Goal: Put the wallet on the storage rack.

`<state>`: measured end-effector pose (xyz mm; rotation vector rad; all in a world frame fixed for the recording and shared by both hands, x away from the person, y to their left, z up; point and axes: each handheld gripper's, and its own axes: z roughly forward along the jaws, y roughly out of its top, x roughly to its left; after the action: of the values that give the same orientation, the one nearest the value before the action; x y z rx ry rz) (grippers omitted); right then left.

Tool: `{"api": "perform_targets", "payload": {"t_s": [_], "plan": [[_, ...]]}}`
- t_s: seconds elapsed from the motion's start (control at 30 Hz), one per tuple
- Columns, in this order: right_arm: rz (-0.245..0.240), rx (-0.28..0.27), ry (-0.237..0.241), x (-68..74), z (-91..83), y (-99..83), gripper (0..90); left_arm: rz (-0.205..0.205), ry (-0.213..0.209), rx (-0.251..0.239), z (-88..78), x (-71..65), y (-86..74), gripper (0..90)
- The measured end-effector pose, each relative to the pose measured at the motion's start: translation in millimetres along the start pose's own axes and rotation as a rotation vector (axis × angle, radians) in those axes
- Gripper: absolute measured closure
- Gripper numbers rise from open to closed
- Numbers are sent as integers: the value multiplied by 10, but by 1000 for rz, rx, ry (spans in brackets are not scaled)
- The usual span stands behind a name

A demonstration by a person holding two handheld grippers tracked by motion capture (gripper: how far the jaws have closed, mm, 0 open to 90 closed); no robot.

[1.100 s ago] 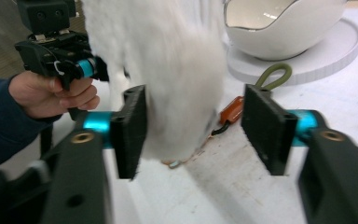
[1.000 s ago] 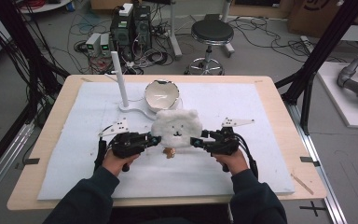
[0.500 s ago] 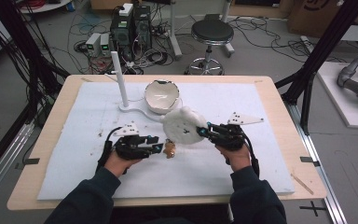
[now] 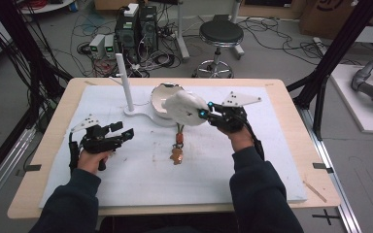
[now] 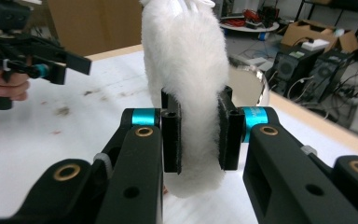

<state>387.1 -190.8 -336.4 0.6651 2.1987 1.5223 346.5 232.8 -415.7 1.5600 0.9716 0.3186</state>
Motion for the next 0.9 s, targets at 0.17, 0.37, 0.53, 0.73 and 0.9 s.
{"api": "perform_targets", "payload": {"t_s": [0.17,0.37,0.53,0.73,0.9], "plan": [[-34,7,3,-148,206,220,760,-1,33,-16,-8,11,-21,190],[-120,42,-36,-276,468,367,760,28,42,-20,-21,21,-19,175],[-177,57,-46,-314,629,421,760,13,45,-15,-16,32,-30,175],[-281,93,-79,-294,796,446,760,10,38,-4,-4,34,-44,176],[-352,123,-104,-278,921,441,760,-4,34,0,-1,44,-55,175]]}}
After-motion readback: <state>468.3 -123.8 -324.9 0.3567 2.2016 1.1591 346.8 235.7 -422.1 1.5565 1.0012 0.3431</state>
